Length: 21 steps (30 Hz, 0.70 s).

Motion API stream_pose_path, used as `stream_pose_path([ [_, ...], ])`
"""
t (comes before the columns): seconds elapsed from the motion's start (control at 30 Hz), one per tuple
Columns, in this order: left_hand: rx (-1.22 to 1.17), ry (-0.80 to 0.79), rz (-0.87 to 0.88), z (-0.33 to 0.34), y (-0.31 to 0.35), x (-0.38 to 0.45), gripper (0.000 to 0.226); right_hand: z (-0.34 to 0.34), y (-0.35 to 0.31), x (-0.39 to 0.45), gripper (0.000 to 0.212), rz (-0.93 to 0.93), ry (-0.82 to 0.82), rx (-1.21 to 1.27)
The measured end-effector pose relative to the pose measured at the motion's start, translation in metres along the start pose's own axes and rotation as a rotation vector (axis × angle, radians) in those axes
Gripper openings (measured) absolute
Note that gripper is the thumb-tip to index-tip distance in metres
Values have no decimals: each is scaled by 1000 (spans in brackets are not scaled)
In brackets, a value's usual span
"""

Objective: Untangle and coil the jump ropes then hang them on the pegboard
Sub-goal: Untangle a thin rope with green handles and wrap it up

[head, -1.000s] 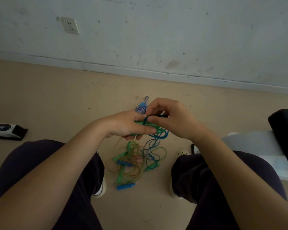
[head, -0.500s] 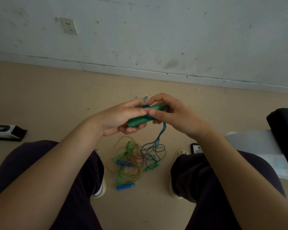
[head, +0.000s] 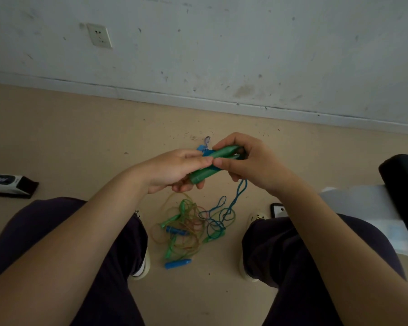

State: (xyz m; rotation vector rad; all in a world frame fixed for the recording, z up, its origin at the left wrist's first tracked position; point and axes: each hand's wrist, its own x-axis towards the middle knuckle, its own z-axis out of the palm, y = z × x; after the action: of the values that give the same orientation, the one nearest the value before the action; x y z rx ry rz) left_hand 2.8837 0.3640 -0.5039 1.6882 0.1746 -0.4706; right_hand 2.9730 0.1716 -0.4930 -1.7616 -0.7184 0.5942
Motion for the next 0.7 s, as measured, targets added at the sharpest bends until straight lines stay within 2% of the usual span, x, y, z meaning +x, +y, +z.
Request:
stream_pose_path([
  [0.2, -70, -87, 29, -2, -1, 0, 26, -2, -3, -1, 19, 31, -4, 158],
  [0.33, -99, -37, 46, 0, -2, 2, 25, 3, -2, 0, 20, -9, 48, 100],
  [0.47, -142, -17, 72, 0, -1, 2, 27, 7, 1, 1, 17, -41, 143, 149],
  [0.6, -148, -19, 76, 0, 1, 1, 38, 4, 0, 2, 15, -36, 116, 146],
  [0.7, -154, -40, 81, 0, 0, 0, 37, 2, -2, 2, 22, -39, 57, 128],
])
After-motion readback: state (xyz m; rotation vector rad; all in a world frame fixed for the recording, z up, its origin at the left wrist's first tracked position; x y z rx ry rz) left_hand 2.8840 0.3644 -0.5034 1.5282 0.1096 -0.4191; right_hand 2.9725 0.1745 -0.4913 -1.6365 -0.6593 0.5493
